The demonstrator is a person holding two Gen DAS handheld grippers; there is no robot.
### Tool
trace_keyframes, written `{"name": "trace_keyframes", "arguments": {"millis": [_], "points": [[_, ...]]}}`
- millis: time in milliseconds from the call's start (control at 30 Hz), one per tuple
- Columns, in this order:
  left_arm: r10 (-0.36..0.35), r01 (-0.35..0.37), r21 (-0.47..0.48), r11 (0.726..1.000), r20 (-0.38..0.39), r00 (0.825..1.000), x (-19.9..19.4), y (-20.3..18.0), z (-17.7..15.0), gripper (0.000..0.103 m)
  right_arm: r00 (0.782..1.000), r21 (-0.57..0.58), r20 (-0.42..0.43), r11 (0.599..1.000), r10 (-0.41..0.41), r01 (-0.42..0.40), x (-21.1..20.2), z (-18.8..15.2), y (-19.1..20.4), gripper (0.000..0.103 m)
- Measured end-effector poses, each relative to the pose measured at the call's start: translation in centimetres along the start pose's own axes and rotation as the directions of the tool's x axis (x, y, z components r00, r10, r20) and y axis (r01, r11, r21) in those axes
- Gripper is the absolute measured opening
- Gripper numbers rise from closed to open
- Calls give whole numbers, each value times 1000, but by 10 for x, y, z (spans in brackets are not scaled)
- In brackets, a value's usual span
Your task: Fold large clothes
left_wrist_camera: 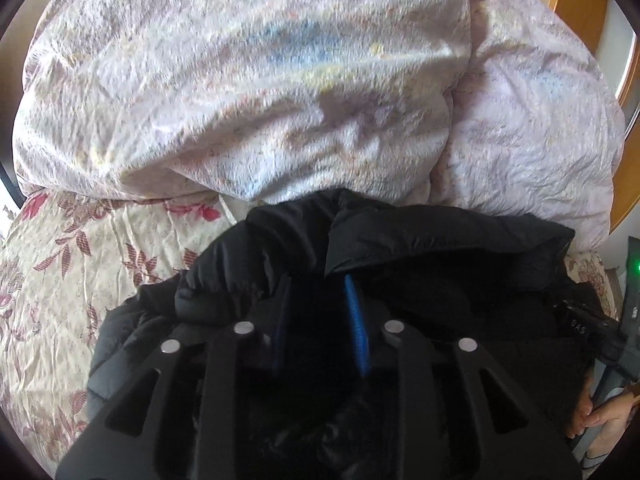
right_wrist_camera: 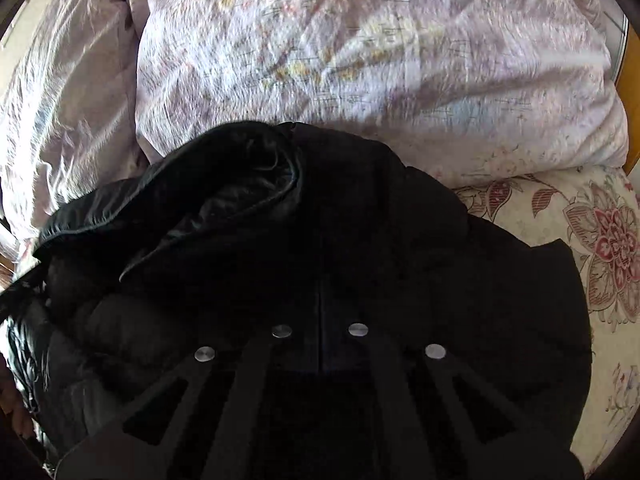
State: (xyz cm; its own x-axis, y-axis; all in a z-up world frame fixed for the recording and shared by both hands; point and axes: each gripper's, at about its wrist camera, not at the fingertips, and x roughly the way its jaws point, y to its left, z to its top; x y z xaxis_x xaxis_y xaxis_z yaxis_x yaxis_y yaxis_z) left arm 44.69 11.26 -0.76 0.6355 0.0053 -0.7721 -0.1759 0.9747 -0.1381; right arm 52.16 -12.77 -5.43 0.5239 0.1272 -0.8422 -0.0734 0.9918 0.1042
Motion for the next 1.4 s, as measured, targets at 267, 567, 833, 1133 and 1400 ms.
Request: {"name": "trace_keyframes", "arguments": {"millis": [267,567,833,1133,1400], "points": [[-13,11,17,1000,168,986,-45,-32,36,61,988,48,134,996,73,-80,-42,16,8,5],[53,-56,41,998,55,997,16,-68,26,61,975,-11,186,992,124,-124,-35,61,63,8],[105,-105,80,991,7,994,37,-61,5,55,999,-19,24,1000,24,-24,11,29,56,8],[156,-153,88,984,-29,987,66,-55,-9,72,1000,-7,2,1000,8,-8,26,11,56,8],[173,-169,93,981,-29,985,87,-58,-14,76,997,-55,70,998,-39,43,38,-1,74,8]]}}
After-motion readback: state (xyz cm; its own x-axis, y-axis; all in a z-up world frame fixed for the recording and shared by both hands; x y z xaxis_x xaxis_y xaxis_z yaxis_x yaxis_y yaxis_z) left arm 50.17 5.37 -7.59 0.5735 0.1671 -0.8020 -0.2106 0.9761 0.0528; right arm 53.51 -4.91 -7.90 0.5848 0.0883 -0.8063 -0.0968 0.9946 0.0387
